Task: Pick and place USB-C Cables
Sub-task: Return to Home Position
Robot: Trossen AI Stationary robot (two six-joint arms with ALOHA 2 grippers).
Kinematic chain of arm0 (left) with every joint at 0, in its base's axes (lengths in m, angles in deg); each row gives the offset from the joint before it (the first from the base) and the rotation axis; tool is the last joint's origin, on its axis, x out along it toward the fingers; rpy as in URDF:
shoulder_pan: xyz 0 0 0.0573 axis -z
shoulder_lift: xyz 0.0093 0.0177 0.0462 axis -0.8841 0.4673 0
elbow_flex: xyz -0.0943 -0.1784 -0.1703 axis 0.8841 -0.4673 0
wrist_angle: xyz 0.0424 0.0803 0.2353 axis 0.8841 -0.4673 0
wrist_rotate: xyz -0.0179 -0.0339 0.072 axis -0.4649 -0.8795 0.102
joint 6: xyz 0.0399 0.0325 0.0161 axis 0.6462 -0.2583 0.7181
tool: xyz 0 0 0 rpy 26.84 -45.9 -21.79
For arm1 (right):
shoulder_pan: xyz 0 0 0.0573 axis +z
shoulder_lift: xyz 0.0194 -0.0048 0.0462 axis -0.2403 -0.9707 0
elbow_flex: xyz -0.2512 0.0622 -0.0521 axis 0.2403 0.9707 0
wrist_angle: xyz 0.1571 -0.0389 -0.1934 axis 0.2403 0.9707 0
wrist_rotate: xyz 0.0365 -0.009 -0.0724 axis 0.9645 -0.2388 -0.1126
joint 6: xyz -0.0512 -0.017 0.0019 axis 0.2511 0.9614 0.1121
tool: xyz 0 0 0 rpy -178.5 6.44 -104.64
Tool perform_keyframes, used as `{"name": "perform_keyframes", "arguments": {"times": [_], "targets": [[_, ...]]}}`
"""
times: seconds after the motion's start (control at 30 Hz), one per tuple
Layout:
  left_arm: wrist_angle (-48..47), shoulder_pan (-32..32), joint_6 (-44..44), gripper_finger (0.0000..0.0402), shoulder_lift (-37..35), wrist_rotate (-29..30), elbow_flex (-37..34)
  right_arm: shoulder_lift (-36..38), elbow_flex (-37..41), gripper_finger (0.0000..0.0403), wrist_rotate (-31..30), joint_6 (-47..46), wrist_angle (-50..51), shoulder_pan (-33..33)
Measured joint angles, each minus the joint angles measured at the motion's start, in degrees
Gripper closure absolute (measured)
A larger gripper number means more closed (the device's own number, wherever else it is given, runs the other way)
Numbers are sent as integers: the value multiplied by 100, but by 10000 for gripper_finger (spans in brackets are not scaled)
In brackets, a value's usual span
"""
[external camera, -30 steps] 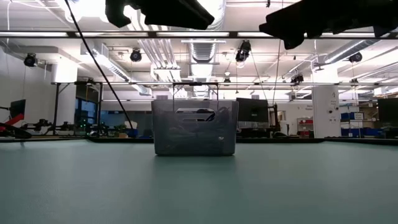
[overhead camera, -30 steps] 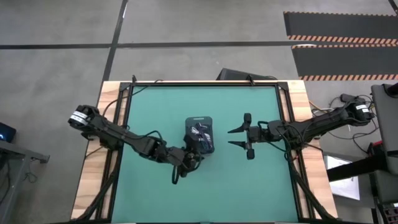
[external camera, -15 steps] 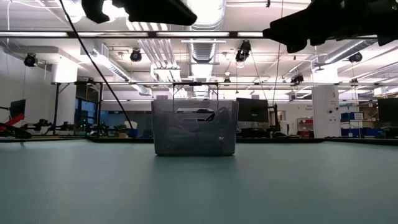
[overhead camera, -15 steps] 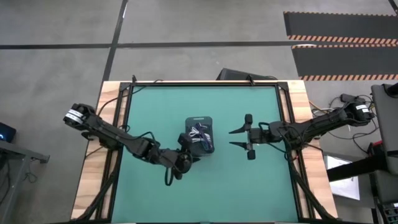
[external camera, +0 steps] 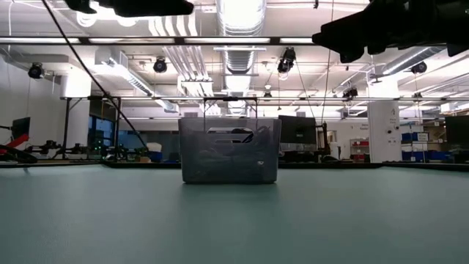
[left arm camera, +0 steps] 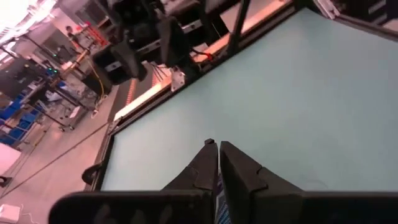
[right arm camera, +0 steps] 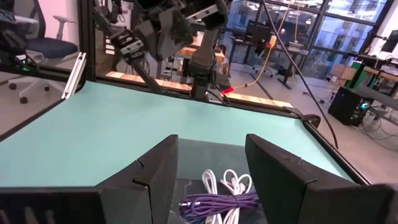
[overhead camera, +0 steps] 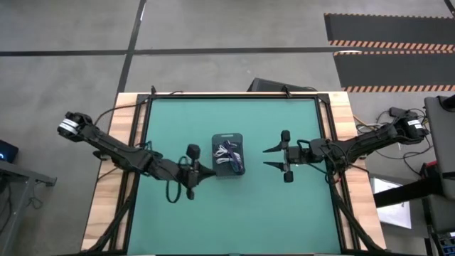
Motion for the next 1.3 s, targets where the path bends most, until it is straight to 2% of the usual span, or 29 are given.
{"name": "perform_keyframes", "arguments": {"times": [0.67,1.3], "targets": [[822,-7,-587,400,-2057,6,-1933,273,199,237,0,3,1,0],[1067,-9,-757,400,-3266,84,-2892,1328,875,245,-159,-4,-3,-2]]}}
